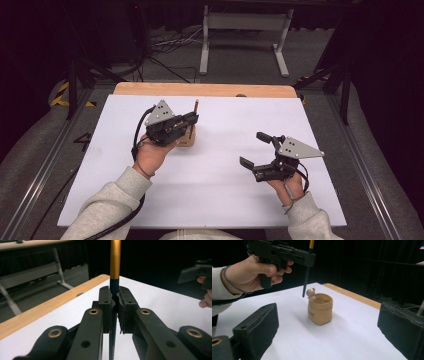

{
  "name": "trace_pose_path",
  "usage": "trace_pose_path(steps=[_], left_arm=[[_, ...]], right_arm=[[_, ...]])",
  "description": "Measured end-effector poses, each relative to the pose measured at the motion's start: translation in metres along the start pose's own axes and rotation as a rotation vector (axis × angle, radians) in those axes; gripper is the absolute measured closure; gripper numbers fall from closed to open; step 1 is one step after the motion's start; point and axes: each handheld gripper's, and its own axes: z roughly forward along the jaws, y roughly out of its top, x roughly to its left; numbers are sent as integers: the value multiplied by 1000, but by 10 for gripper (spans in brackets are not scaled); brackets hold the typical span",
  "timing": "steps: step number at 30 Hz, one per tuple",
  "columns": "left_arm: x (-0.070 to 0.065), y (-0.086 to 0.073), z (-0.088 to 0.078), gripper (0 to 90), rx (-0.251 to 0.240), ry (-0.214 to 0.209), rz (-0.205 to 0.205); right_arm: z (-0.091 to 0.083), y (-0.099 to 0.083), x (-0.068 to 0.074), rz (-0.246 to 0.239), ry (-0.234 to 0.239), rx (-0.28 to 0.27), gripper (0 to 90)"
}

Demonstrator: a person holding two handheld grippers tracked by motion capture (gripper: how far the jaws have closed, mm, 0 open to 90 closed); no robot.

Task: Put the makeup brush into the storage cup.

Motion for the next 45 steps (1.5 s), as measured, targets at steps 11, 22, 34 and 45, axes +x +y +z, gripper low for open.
trace_pose_path(steps=[11, 22, 34, 45], left_arm=[[29, -5, 5, 819, -42, 68, -57], [49, -12, 12, 819, -81, 113, -63], [54, -21, 21, 819, -109, 92, -80], [59, -32, 30, 821, -92, 75, -86]], right_arm=[[-6, -12, -3, 0, -41, -8, 19], [-7, -14, -4, -3, -39, 9, 29], [-7, -17, -11, 22, -51, 18, 7], [-11, -19, -17, 38, -58, -3, 1]])
